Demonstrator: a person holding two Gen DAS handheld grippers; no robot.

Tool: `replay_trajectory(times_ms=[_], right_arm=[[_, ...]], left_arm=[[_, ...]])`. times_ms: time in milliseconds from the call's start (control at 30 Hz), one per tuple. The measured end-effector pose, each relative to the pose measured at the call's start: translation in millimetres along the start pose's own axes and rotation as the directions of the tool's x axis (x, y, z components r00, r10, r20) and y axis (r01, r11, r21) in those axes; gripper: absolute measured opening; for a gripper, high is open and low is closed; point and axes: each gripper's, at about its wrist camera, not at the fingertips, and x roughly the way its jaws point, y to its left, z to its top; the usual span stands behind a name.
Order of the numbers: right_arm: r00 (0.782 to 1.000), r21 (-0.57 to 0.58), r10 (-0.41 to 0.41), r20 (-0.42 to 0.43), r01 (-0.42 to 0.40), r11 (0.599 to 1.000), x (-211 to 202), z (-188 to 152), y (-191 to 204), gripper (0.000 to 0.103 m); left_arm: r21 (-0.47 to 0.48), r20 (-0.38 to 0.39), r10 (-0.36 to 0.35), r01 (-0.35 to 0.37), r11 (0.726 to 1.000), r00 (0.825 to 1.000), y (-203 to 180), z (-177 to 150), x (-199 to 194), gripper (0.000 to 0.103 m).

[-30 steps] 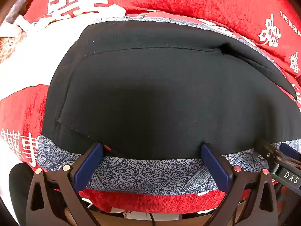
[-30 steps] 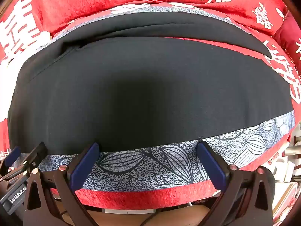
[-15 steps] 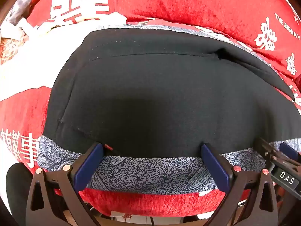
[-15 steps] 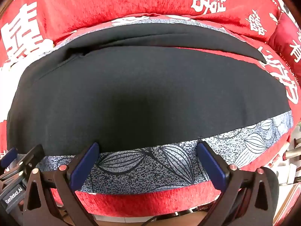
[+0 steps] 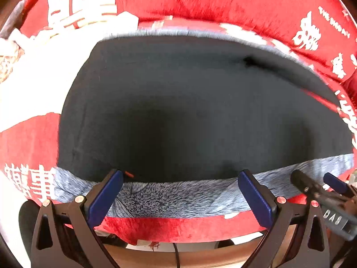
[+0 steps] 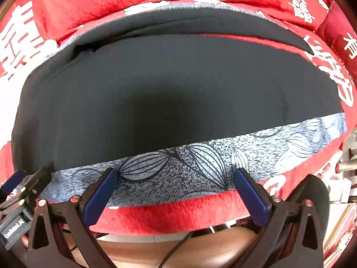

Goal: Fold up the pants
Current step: 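Grasp the grey waistband of the black trousers with both grippers and lift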

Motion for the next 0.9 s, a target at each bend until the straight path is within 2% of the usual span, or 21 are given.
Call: replay_trajectory(times_ms=[100,200,300,400,433,533,633,900], right_arm=[[0.995,-0.066,-0.005,0.1,0.012,0.998,-28.7,0.2,8.9,0.103],[0.986,-0.101,0.007,0.169,0.011,0.995,-46.1,-1.2,15.0,0.103],[0.984,-0.104,0.029,0.174,-0.011,0.995,-46.6,-0.2,14.8,0.103],[0.989,-0.092,0.035,0.146,-0.022,0.995,-41.9,1.1,13.4,0.103],[0.988,-0.081,0.035,0.148,-0.023,0.996,-41.9,-1.0,18.3,0.103],[0.99,-0.028,0.067,0.128,-0.064,0.998,-36.4,-13.0,1.2,0.103],[0.993,0.001,0.058,0.1,-0.058,0.998,-30.5,-19.5,-2.2,0.103],[0.976,-0.085,0.003,0.217,0.016,0.996,-64.8,-13.0,15.8,0.103]], left_arm=[[0.03,0.06,0.06,-0.062,0.998,0.996,-4.8,4.5,-21.4,0.103],[0.049,0.102,0.078,-0.083,0.995,0.992,-6.8,-2.3,-35.2,0.103],[0.058,0.133,0.101,-0.109,0.992,0.986,-4.7,-6.9,-40.8,0.103],[0.055,0.147,0.089,-0.098,0.994,0.985,3.0,-11.6,-42.7,0.103],[0.049,0.154,0.086,-0.094,0.994,0.984,4.7,-11.8,-43.4,0.103],[0.052,0.163,0.074,-0.084,0.995,0.984,5.9,-16.4,-41.3,0.103],[0.046,0.161,0.092,-0.101,0.994,0.983,8.0,-20.7,-39.9,0.103],[0.024,0.252,0.106,-0.115,0.993,0.962,11.5,-14.1,-72.2,0.103]])
